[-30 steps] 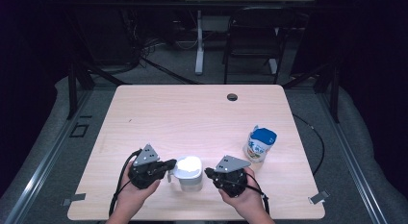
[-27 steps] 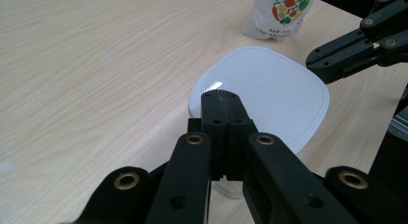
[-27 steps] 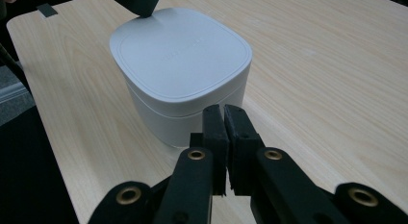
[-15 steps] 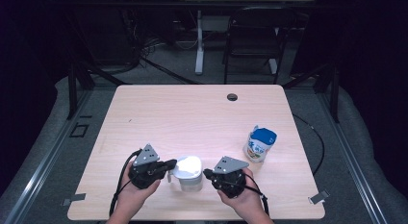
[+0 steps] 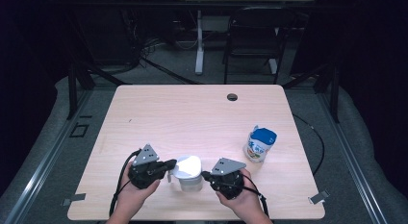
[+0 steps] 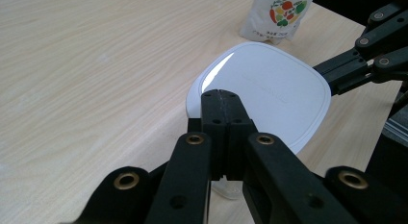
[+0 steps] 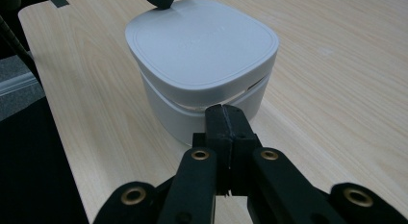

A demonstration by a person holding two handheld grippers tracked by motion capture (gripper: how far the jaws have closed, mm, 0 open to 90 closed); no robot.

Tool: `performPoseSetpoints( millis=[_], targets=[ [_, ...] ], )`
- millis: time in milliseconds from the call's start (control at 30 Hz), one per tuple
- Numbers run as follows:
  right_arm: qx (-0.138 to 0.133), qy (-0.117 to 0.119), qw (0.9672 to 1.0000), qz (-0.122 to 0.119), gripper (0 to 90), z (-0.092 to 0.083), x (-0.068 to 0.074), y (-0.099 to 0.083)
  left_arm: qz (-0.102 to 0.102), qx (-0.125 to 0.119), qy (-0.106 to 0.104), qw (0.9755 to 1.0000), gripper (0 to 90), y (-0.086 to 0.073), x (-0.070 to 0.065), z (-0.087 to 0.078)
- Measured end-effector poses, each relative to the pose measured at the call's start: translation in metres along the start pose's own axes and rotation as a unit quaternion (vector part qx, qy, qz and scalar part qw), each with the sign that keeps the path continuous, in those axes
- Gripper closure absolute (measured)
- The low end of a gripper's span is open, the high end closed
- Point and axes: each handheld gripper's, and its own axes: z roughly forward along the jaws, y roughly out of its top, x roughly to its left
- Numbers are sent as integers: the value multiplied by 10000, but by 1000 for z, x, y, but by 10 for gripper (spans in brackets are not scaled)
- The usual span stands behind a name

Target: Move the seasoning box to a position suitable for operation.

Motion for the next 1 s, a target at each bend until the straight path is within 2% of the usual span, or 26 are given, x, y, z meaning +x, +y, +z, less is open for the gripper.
performPoseSetpoints(
  millis=[567,900,1000],
  targets=[
    [-63,8,10000,-10,900,-1,2,2,-44,-14,102,9999,876,-2,1,-2],
    [-91,-5,9999,-42,900,-1,2,6,-22,-3,104,9999,845,-2,2,-7],
    [-136,-30,9999,-31,900,-2,2,9,-76,-38,127,9999,822,-4,5,-11]
  ],
)
